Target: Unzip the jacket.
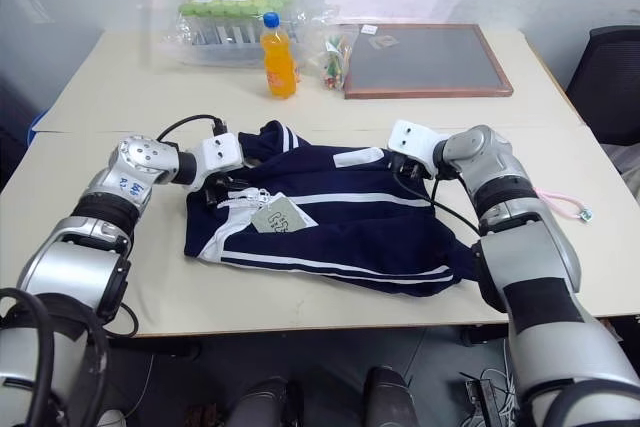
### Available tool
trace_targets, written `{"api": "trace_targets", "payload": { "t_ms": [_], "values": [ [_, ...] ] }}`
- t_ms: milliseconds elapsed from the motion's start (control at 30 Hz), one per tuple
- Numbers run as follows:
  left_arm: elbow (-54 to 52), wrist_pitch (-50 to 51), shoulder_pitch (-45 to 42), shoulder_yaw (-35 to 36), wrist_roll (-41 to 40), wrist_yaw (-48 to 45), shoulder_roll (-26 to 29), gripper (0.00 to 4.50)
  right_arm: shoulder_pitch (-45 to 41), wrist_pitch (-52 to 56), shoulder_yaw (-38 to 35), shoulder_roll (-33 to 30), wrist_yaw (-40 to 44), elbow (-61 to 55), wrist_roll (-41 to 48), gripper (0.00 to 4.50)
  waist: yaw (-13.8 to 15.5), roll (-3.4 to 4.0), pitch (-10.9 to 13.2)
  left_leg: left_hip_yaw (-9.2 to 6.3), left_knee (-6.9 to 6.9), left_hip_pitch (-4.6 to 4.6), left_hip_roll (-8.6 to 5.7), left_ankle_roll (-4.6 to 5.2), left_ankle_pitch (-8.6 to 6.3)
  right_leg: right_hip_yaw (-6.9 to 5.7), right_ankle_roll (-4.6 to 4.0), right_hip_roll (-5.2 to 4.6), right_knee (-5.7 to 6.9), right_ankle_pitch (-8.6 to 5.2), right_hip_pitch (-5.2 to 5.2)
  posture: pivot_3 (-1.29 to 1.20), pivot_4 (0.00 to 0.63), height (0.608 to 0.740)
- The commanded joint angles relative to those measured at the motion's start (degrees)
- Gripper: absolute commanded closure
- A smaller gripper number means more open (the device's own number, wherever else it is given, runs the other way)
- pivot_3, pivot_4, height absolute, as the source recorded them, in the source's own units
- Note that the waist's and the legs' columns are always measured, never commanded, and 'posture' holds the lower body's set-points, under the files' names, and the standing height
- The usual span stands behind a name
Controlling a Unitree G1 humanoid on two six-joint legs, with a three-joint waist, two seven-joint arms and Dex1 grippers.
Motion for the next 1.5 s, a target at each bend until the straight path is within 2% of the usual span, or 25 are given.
{"api": "trace_targets", "payload": {
  "t_ms": [33,100,233,333,433,500,600,833,967,1100,1200,1267,1367,1500],
  "values": [
    [-1.7,-1.3,0.1,1.6,0.0,1.8,2.3,1.94,0.7,-2.3,-0.3,-3.1,1.6,-1.9,-0.2,1.15,0.0,0.00,0.0,-0.01,0.00,0.00,0.00,0.00,0.00,0.00,0.00,0.00,0.00,0.00,0.00,0.00,0.150,0.740],
    [-2.7,-1.9,-0.1,3.1,-1.1,1.7,3.6,1.39,0.4,-3.1,-1.4,-4.1,3.9,-3.6,1.4,0.55,-0.1,0.00,0.0,0.00,0.00,-0.01,0.00,0.00,0.00,0.00,0.00,0.00,-0.02,0.00,-0.01,0.00,0.150,0.740],
    [-10.5,0.6,0.5,8.9,-8.1,-4.4,6.5,1.39,3.0,0.7,-6.6,-7.9,15.9,-13.6,9.3,0.55,-0.1,0.00,0.0,0.00,-0.01,-0.10,0.01,0.00,0.00,-0.01,0.00,0.00,-0.04,0.00,-0.09,0.00,0.150,0.740],
    [-24.4,10.6,5.4,12.5,-17.9,-16.6,8.3,1.39,10.9,12.8,-10.1,-12.4,28.7,-30.9,17.9,0.55,0.2,0.00,0.0,-0.10,-0.01,-0.13,0.00,0.01,0.00,-0.01,0.00,0.00,-0.06,0.00,-0.08,0.00,0.150,0.740],
    [-46.2,25.8,14.9,13.0,-26.1,-23.3,12.0,1.39,23.1,29.1,-12.4,-19.5,37.3,-52.1,25.8,0.55,0.4,0.02,0.0,-0.27,0.02,-0.14,-0.01,0.02,-0.03,0.00,0.00,0.00,0.01,0.00,-0.06,0.00,0.150,0.740],
    [-54.4,31.0,18.7,13.1,-28.6,-24.1,13.5,1.39,28.3,35.2,-13.3,-22.5,38.9,-60.0,28.7,0.55,0.8,0.05,0.0,-0.33,0.03,-0.22,-0.03,0.02,-0.03,0.00,0.00,0.00,-0.06,0.00,-0.05,0.00,0.150,0.740],
    [-62.4,34.3,23.7,12.5,-29.8,-24.7,14.9,1.39,36.2,38.7,-14.2,-25.5,38.6,-67.6,31.3,0.55,1.6,0.05,0.0,-0.16,0.14,-0.16,0.00,0.02,-0.03,0.04,0.00,0.00,-0.12,0.00,0.00,0.00,0.150,0.740],
    [-64.2,35.4,23.9,11.5,-29.1,-22.4,13.3,1.39,40.1,44.6,-13.5,-23.1,32.2,-71.0,34.0,0.55,1.9,0.04,0.0,0.09,0.15,0.10,0.00,0.03,0.04,0.26,-0.01,0.00,-0.07,0.00,0.11,0.00,0.150,0.740],
    [-64.1,35.2,23.5,11.2,-28.9,-21.8,12.8,1.36,42.6,46.6,-13.8,-22.7,31.2,-74.0,36.3,1.46,2.4,0.04,0.0,0.07,0.06,0.03,-0.02,0.04,0.01,0.20,-0.01,0.00,-0.12,0.00,0.05,0.00,0.150,0.740],
    [-63.3,34.2,23.4,11.1,-28.4,-21.4,12.7,1.36,46.1,49.0,-16.1,-24.4,32.1,-79.6,40.4,2.92,3.2,0.04,0.0,0.09,0.09,-0.02,-0.03,0.04,0.01,0.22,-0.01,0.00,-0.16,0.00,0.02,0.00,0.150,0.740],
    [-63.0,33.7,23.5,10.9,-28.2,-21.2,12.6,1.36,48.2,50.9,-18.3,-25.6,31.6,-83.7,43.4,3.78,3.5,0.04,0.0,0.08,0.12,-0.01,-0.04,0.04,0.01,0.22,-0.01,0.00,-0.16,0.00,0.05,0.00,0.150,0.740],
    [-63.0,33.5,23.6,10.9,-28.1,-21.1,12.6,1.36,50.3,53.3,-21.8,-26.2,32.6,-88.2,48.5,4.49,3.6,0.04,0.0,0.08,0.13,-0.02,-0.04,0.05,0.01,0.22,-0.01,0.00,-0.16,0.00,0.05,0.00,0.150,0.740],
    [-62.8,33.0,23.6,11.0,-28.0,-20.9,12.6,1.36,57.6,56.9,-27.0,-27.0,33.5,-97.8,56.2,4.49,4.0,0.03,0.0,0.04,0.10,-0.01,-0.03,0.05,0.01,0.20,-0.01,0.00,-0.16,0.00,0.05,0.00,0.150,0.740],
    [-62.3,32.0,24.0,10.8,-27.7,-20.7,12.7,1.36,67.2,50.9,-26.2,-26.6,29.4,-104.7,52.6,4.49,4.7,-0.03,0.0,0.03,0.12,0.00,-0.04,0.05,0.00,0.17,-0.01,0.01,-0.21,0.00,0.11,0.00,0.150,0.740]
  ]
}}
